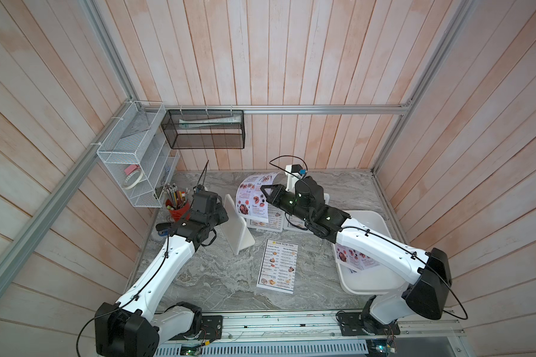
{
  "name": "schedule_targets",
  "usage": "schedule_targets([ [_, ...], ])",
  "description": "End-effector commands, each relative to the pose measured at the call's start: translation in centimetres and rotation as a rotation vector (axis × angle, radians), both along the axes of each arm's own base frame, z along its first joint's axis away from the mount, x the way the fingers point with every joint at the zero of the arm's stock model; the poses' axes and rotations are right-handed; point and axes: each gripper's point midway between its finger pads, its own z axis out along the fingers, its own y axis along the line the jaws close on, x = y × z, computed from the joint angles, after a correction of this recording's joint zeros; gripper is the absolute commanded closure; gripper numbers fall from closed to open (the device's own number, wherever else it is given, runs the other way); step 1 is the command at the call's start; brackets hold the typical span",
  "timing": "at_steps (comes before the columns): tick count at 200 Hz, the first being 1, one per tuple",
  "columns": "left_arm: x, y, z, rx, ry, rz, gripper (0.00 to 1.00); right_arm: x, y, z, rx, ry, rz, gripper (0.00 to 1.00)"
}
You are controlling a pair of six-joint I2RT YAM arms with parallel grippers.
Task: Replace the menus in the menu holders
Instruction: Insert the menu into the menu holder.
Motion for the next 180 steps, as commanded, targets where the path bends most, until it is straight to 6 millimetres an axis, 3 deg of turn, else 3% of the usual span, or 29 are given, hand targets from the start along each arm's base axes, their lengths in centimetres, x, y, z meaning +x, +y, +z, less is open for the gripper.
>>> schedule_targets([
  [1, 0.1, -0.3, 1.0, -0.004, -0.021, -0.008, 0.56, 0.6, -0.4, 0.6, 0.008, -0.015, -0.022, 1.0],
  [43, -0.1, -0.5, 0.6, -0.004, -0.011, -0.012, 0.56, 0.9, -0.3, -0.9, -0.012, 0.015, -0.028, 1.0],
  [123, 0.2, -0.4, 1.4, 0.009, -0.024, -0.014, 0.56, 1.3, 0.0, -1.4, -0.029, 0.02, -0.03, 1.0],
  [180, 0.1, -0.5, 1.0, 0.006, -0.016, -0.016, 0.56, 1.3, -1.0, 0.3, -0.009, -0.008, -0.054, 1.0],
])
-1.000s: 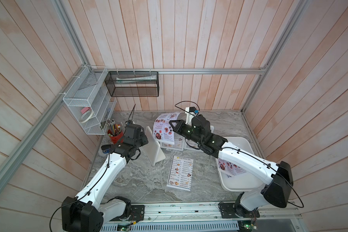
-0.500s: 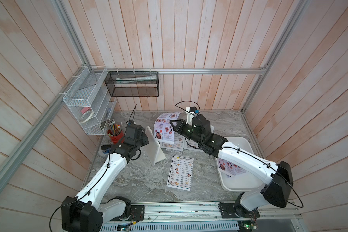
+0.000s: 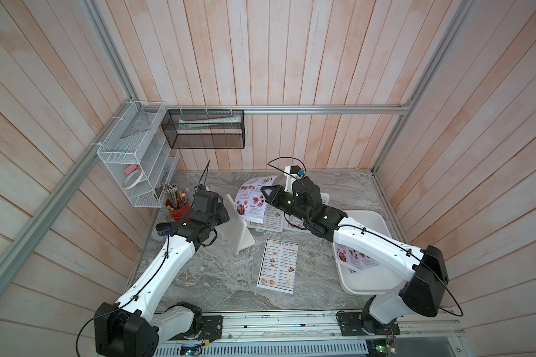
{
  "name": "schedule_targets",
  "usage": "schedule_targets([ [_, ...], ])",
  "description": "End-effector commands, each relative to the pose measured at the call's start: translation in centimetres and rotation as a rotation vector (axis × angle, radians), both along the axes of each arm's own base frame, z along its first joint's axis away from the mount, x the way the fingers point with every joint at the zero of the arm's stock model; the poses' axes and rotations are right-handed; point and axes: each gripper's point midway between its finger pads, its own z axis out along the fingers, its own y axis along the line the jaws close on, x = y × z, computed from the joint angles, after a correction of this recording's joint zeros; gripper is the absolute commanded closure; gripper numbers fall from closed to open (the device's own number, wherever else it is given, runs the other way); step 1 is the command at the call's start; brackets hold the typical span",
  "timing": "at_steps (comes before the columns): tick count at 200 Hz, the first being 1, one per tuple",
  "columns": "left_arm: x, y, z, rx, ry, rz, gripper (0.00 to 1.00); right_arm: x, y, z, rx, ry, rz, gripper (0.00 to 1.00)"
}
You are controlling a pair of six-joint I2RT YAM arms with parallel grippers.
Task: Replace the menus in the menu holders
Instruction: Insert the menu into the menu holder.
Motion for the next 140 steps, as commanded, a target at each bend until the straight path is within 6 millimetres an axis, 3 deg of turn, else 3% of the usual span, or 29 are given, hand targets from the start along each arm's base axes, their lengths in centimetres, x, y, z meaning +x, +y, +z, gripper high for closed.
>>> schedule_targets([
  [1, 0.2, 0.0, 0.7, 0.007, -0.014, -0.003, 0.56, 0.3, -1.0, 1.9, 0.02, -0.031, -0.032, 1.0],
  [73, 0.6, -0.2, 0.8, 0.008, -0.013, -0.007, 0.56, 0.3, -1.5, 1.3, 0.025, -0.018, -0.038, 1.0],
  [140, 0.6, -0.3, 0.8, 0.009, -0.011, -0.005, 0.56, 0.4, -0.9, 0.5, 0.005, -0.011, -0.016, 1.0],
])
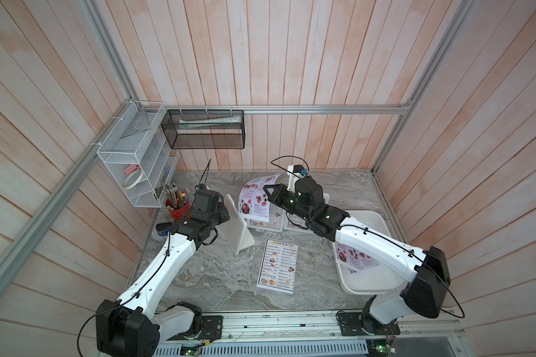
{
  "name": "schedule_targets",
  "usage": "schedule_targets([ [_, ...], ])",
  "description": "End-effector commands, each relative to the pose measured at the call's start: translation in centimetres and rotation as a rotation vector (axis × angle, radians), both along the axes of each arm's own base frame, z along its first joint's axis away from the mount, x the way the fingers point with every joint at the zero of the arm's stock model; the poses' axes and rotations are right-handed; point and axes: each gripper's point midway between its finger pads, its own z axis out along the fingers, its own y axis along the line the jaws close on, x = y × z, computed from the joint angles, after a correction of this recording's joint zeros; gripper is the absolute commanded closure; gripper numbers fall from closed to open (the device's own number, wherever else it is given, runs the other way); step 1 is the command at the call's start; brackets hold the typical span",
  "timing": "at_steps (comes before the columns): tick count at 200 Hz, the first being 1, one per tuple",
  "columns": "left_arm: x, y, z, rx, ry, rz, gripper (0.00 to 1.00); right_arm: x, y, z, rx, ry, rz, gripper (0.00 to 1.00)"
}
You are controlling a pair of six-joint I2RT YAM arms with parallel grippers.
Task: Replace the menus in the menu holders
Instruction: Insert the menu into the menu holder.
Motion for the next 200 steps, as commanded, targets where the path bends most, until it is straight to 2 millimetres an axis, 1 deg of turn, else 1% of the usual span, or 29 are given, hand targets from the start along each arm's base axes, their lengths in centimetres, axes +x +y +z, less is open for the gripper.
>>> schedule_targets([
  [1, 0.3, -0.1, 0.9, 0.007, -0.017, -0.004, 0.56, 0.1, -0.1, 0.3, 0.002, -0.009, 0.002, 1.0],
  [81, 0.4, -0.1, 1.8, 0.01, -0.032, -0.005, 0.56, 0.3, 0.6, -0.2, -0.024, -0.011, 0.017, 1.0],
  [118, 0.3, -0.2, 1.8, 0.008, -0.032, -0.004, 0.56, 0.5, 0.8, -0.5, -0.032, -0.013, 0.017, 1.0],
  [146, 0.2, -0.3, 1.8, 0.004, -0.032, -0.008, 0.56, 0.7, 1.2, -0.4, -0.041, -0.027, 0.023, 1.0],
  [170, 0.1, -0.8, 1.8, -0.003, -0.03, -0.02, 0.56, 0.8, 1.8, -0.1, -0.045, -0.056, 0.03, 1.0],
  [184, -0.1, -0.8, 1.7, -0.002, -0.023, -0.017, 0.56, 0.8, 2.1, 0.1, -0.049, -0.075, 0.037, 1.0],
  [200, -0.2, -0.6, 2.0, 0.004, -0.026, -0.01, 0.56, 0.9, 2.5, 0.3, -0.061, -0.101, 0.042, 1.0],
])
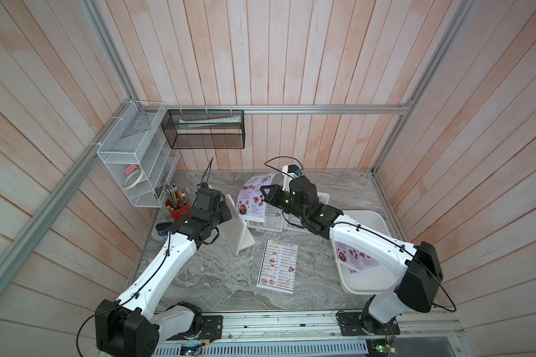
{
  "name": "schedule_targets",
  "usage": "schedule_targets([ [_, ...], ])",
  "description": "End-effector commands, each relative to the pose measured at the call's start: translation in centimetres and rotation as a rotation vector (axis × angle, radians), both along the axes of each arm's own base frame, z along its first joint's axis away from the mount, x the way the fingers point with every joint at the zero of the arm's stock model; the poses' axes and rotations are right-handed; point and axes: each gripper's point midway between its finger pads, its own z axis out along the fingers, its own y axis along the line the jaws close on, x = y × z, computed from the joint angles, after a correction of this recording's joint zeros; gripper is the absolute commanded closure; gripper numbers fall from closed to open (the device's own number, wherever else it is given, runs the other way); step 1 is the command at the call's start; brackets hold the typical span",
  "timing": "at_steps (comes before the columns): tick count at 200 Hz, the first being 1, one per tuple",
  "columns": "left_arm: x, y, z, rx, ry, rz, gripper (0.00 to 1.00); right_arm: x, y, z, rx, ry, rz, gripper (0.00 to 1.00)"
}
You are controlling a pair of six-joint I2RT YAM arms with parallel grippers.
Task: Replace the menus in the menu holders
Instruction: Insert the menu into the menu holder.
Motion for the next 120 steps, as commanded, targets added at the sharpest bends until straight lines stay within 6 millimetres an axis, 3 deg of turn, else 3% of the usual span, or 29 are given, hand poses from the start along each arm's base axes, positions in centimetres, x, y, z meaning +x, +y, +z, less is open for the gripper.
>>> schedule_targets([
  [1, -0.1, 0.3, 1.3, 0.008, -0.017, 0.015, 0.56, 0.1, 1.0, 1.8, 0.001, -0.075, 0.021, 1.0],
  [50, -0.6, 1.0, 2.6, 0.023, -0.033, 0.035, 0.55, 0.2, 2.3, 2.2, -0.025, -0.16, 0.056, 1.0],
  [120, -0.7, 1.7, 2.7, 0.034, -0.021, 0.056, 0.55, -0.3, 4.3, 2.6, -0.092, -0.305, 0.089, 1.0],
])
